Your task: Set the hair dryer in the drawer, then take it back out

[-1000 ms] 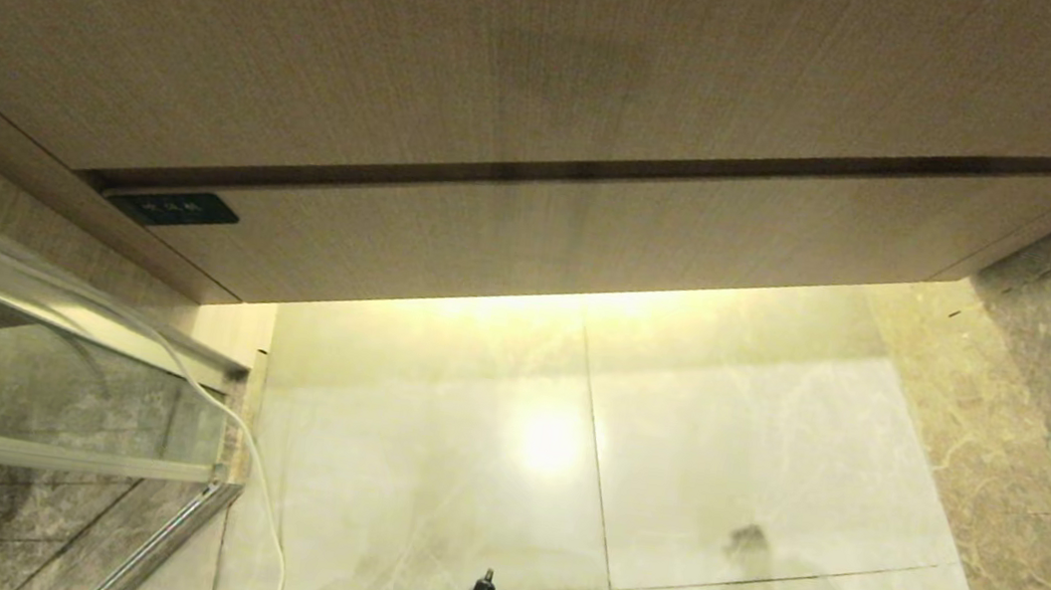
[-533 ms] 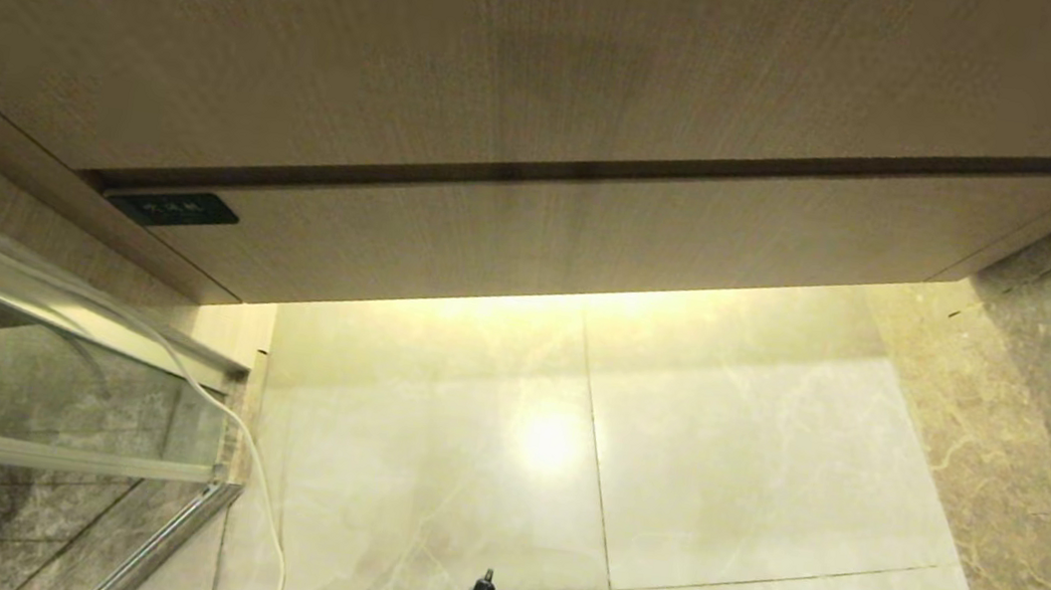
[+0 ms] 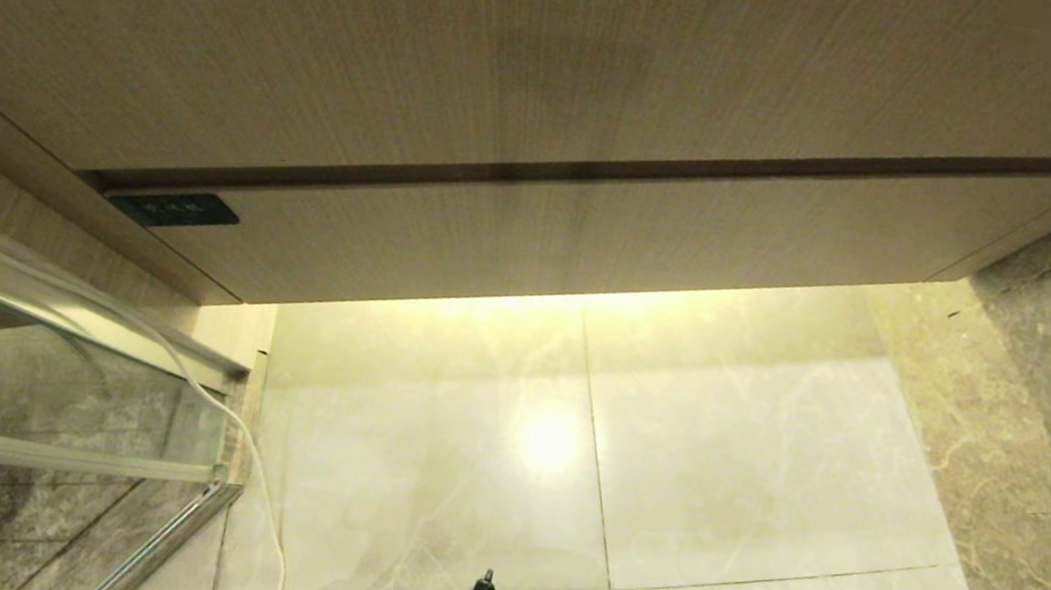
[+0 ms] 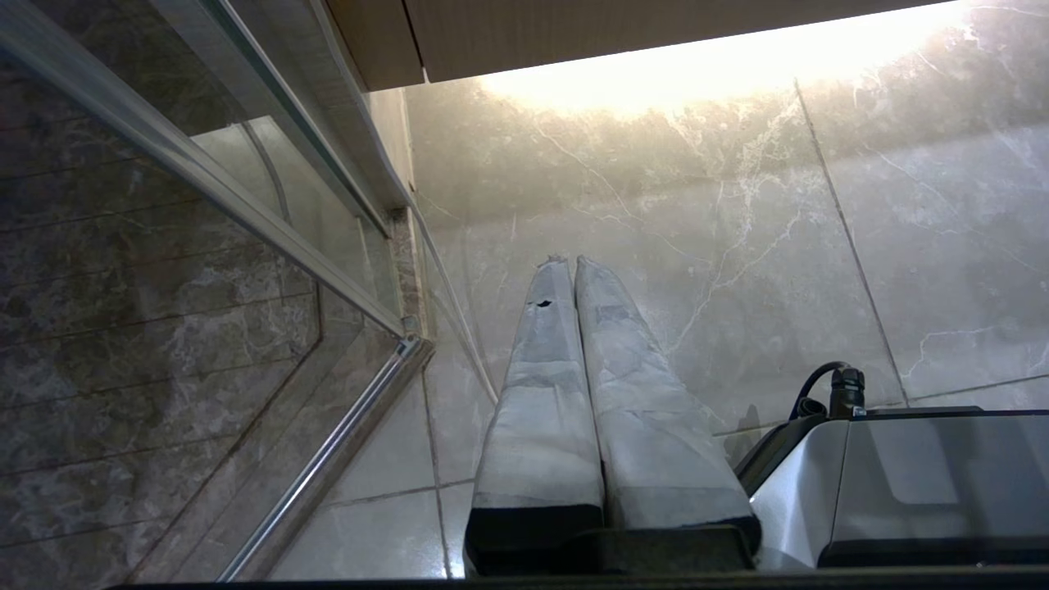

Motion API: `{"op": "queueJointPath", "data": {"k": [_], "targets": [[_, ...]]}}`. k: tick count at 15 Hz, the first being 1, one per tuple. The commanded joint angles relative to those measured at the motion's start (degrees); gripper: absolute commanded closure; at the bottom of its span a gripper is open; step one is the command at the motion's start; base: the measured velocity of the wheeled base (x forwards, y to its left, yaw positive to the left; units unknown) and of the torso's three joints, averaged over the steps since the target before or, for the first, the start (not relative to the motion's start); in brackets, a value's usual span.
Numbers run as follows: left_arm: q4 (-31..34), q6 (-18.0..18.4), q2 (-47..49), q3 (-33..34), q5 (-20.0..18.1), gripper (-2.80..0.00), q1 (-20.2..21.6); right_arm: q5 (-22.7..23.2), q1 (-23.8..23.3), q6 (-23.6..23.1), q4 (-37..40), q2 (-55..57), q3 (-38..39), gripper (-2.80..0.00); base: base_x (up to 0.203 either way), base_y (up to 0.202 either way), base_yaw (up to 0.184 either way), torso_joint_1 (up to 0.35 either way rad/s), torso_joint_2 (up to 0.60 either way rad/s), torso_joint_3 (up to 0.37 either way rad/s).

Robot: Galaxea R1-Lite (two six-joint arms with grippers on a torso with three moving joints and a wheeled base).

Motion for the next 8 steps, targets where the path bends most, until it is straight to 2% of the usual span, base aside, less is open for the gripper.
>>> {"op": "queueJointPath", "data": {"k": [1, 2, 8], "targets": [[0.0, 0.0, 0.0, 0.1, 0.0, 0.00, 0.0, -5.1, 1.7, 0.1, 2.7, -3.2, 2.4, 0.00, 0.000, 0.000, 0.000, 0.000, 0.00, 0.000], [0.0, 0.0, 0.0, 0.1, 0.0, 0.00, 0.0, -3.9, 2.3, 0.0, 3.0, -3.3, 2.5, 0.00, 0.000, 0.000, 0.000, 0.000, 0.00, 0.000], [0.0, 0.0, 0.0, 0.1, 0.0, 0.00, 0.0, -4.0, 2.3, 2.0, 2.9, -3.3, 2.5, 0.00, 0.000, 0.000, 0.000, 0.000, 0.00, 0.000]]}}
